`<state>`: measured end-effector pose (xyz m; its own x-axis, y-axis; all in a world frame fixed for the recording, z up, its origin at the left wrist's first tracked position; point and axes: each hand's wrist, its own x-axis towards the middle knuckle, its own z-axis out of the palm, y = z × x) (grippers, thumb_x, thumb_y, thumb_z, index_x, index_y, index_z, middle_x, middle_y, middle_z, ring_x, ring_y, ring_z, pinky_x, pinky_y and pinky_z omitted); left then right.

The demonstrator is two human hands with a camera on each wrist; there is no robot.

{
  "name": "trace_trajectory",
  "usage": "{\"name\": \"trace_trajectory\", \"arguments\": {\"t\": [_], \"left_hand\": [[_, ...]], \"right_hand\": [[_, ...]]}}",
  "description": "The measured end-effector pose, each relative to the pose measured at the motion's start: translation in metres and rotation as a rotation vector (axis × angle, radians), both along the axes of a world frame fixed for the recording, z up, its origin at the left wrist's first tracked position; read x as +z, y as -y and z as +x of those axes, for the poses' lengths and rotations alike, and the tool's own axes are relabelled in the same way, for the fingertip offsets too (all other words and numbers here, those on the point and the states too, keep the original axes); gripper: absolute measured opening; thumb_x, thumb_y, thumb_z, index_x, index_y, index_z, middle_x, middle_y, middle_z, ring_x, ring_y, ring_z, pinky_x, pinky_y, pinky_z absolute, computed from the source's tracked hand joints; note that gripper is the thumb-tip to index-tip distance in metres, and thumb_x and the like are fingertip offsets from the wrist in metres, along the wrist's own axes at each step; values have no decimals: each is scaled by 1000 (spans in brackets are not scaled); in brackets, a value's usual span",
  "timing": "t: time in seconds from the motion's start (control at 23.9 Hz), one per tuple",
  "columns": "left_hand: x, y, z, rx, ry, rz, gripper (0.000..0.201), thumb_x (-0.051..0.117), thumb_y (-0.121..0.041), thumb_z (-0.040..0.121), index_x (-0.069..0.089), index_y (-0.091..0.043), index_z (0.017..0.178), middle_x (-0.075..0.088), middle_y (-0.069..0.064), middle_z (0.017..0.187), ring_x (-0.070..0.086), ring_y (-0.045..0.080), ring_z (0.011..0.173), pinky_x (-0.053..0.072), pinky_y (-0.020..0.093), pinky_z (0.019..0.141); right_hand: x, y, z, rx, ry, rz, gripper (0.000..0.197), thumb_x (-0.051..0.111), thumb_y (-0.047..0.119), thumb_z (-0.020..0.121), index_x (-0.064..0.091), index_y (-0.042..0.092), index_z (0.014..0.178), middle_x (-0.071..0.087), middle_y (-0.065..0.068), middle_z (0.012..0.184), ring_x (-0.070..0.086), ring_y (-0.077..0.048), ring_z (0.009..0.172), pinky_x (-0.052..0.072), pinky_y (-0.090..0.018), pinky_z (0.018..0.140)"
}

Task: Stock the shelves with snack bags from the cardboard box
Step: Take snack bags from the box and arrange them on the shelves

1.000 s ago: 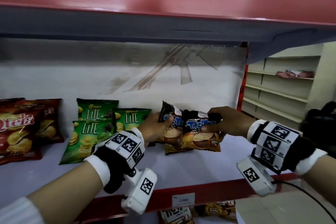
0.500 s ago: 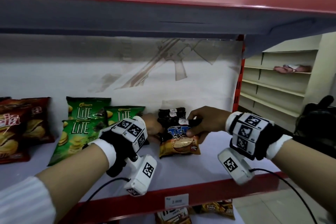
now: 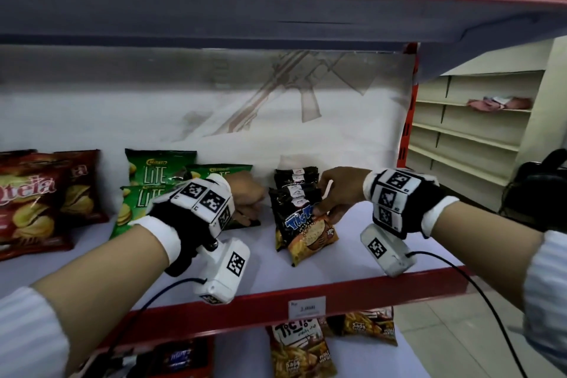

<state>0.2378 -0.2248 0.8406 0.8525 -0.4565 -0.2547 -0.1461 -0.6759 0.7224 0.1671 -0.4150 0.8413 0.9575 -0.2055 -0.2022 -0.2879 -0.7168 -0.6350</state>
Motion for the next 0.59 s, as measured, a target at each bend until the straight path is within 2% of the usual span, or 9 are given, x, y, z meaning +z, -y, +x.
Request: {"name": "trace_trajectory", "arguments": {"t": [0.08, 0.17, 0.25, 0.38, 0.5, 0.59], "left_hand": [[2, -6, -5, 2, 22, -26, 15, 45, -9, 97, 58, -3, 98, 64, 12, 89, 61, 23, 72, 53, 28, 57], [5, -13, -14, -7, 2, -80, 12, 41, -6, 98, 52, -5, 95, 57, 9, 79, 56, 21, 63, 52, 29, 63], [10, -22, -25, -16, 22, -119, 16, 40, -2, 98, 50, -7, 86, 53, 9, 75, 51, 19, 60, 48, 30, 65], [12, -36, -44, -41, 116, -203, 23, 43, -3, 96, 48, -12, 76, 52, 6, 72, 50, 18, 60, 45, 28, 60], [3, -50, -69, -37, 116, -403, 21, 47, -5, 96, 48, -14, 76, 51, 6, 69, 49, 17, 56, 45, 28, 55], [-9, -62, -87, -14, 148, -526, 20, 46, -3, 95, 50, -14, 78, 52, 7, 69, 49, 16, 55, 47, 26, 50]], "right_hand": [[4, -2, -4, -11, -2, -27, 42, 79, 9, 74, 48, 10, 102, 70, -14, 77, 70, -33, 78, 58, -43, 78], [12, -8, -12, -13, 8, -81, 47, 79, 14, 75, 48, 8, 110, 65, -17, 93, 67, -35, 91, 57, -45, 80], [21, -15, -22, -28, 59, -136, 46, 79, 20, 75, 51, 10, 111, 62, -13, 97, 65, -28, 87, 58, -43, 76], [31, -28, -40, -92, 250, -125, 30, 75, 22, 79, 58, 12, 101, 65, -10, 88, 64, -18, 72, 59, -32, 61], [20, -50, -63, -218, 520, 44, 7, 68, 11, 84, 61, 12, 85, 69, -13, 81, 66, -20, 64, 58, -31, 56], [1, -71, -82, -305, 651, 107, 10, 61, 6, 83, 64, 14, 78, 69, -14, 79, 64, -22, 61, 53, -30, 51]]}}
